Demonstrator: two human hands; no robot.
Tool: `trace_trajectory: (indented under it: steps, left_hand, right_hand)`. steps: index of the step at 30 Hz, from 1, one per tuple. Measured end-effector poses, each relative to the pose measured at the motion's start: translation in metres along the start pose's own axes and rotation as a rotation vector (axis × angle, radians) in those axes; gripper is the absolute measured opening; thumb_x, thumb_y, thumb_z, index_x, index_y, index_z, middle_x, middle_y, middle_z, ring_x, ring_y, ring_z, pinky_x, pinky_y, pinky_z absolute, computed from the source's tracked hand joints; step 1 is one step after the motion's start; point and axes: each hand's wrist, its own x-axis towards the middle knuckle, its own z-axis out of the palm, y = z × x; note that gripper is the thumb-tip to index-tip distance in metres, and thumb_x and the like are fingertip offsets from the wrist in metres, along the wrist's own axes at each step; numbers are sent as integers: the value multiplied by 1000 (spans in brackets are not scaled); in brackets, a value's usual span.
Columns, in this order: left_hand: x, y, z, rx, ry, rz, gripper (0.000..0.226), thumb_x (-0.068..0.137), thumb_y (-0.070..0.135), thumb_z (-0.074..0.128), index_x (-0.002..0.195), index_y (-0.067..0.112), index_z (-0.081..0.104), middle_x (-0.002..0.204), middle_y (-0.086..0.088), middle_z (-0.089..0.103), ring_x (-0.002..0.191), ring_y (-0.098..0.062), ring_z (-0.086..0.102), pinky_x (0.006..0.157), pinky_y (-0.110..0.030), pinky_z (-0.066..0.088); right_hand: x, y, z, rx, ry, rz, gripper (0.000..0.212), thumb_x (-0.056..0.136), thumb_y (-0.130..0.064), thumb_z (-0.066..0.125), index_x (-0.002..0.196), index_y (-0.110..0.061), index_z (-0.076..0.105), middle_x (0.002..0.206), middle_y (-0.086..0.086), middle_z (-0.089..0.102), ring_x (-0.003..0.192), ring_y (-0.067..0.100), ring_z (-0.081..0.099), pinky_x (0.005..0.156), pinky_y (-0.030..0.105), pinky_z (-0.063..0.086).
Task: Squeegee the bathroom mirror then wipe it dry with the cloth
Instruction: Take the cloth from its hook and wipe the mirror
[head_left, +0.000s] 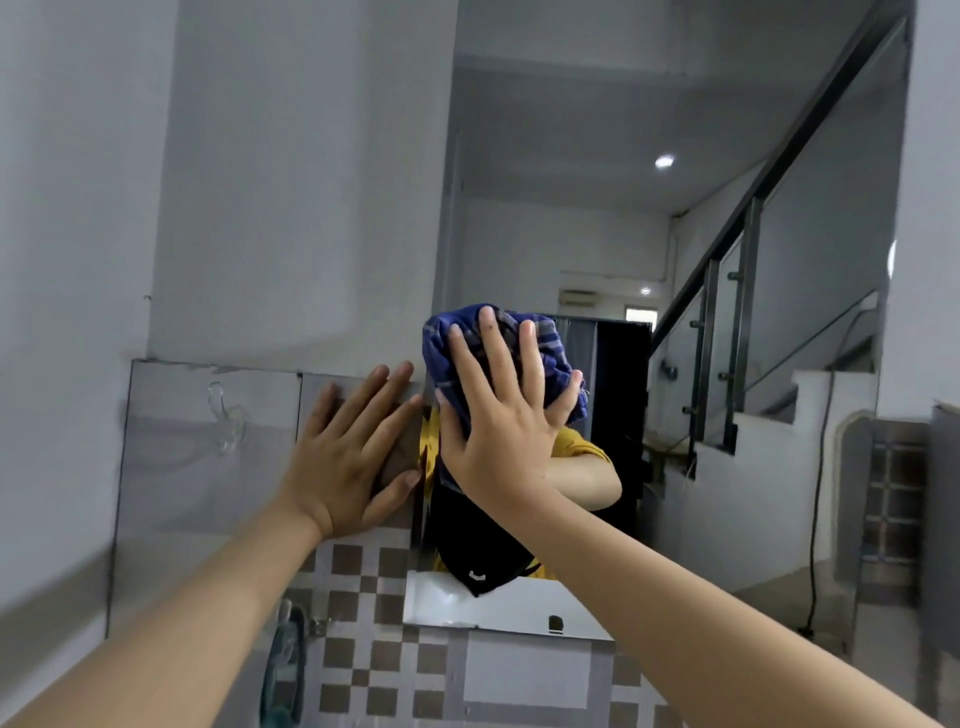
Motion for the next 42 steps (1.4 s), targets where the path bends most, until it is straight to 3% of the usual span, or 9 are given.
trace_trajectory:
  steps: [5,9,12,17,21,26,32,34,42]
  left_hand:
    - [-1,1,-1,-34,7,1,70,86,52,38,145,13,31,154,-12,28,144,-28,22,109,-57,27]
    - [-1,1,-1,-24,-4,1,70,86,52,38,145,15,28,154,-11,27,144,-28,21,109,-58,25]
    - [-3,3,-1,-33,-15,-12,68,89,52,33,145,15,27,156,-9,22,144,-28,20,109,-59,24]
    - [-11,15,0,-90,-45,-115,64,93,55,19,150,26,8,160,3,-1,146,-26,9,112,-60,11]
    - [-10,22,-4,-109,-73,-130,63,92,58,18,149,32,9,160,-2,1,146,-30,6,110,-66,8]
    - [-20,32,-4,-111,-83,-147,63,91,59,23,147,30,18,159,-11,9,146,-32,9,104,-72,10]
    - [-29,36,10,-21,-13,-164,63,90,57,21,148,31,15,160,-5,3,146,-31,10,112,-60,-6]
    - [-29,36,14,-3,31,-163,66,87,54,28,148,30,17,160,-6,6,145,-32,12,112,-60,-4]
    - [-30,35,17,46,85,-154,65,85,52,33,144,24,30,155,-14,23,144,-34,17,113,-60,1]
  right_hand:
    - [-7,47,-22,-98,-59,-310,56,85,-40,60,139,-33,48,152,-2,39,144,27,27,111,62,6]
    - [-12,101,-46,-182,-45,-355,54,83,-43,61,135,-32,52,148,-1,45,140,28,35,109,66,10]
    - [-11,148,-66,-235,-35,-271,53,84,-45,57,134,-31,51,148,1,45,140,28,35,107,71,15]
    - [-10,219,-98,-262,-79,-56,57,86,-47,47,138,-23,43,153,7,37,144,32,26,105,75,15]
    - [-23,237,-106,-226,-53,146,58,87,-45,45,139,-19,42,155,8,32,146,31,19,106,73,11]
    - [-45,238,-100,-74,75,270,57,90,-37,45,137,-6,40,152,21,32,143,43,17,117,55,14]
    - [-67,218,-96,-55,36,600,62,88,-45,40,143,-25,20,160,1,13,147,28,5,109,69,18]
    - [-73,206,-90,-51,50,658,62,89,-46,39,144,-25,20,160,-1,12,147,27,5,106,69,22]
    - [-77,138,-62,-140,2,563,57,89,-45,35,140,-21,29,156,11,27,143,38,19,100,78,12]
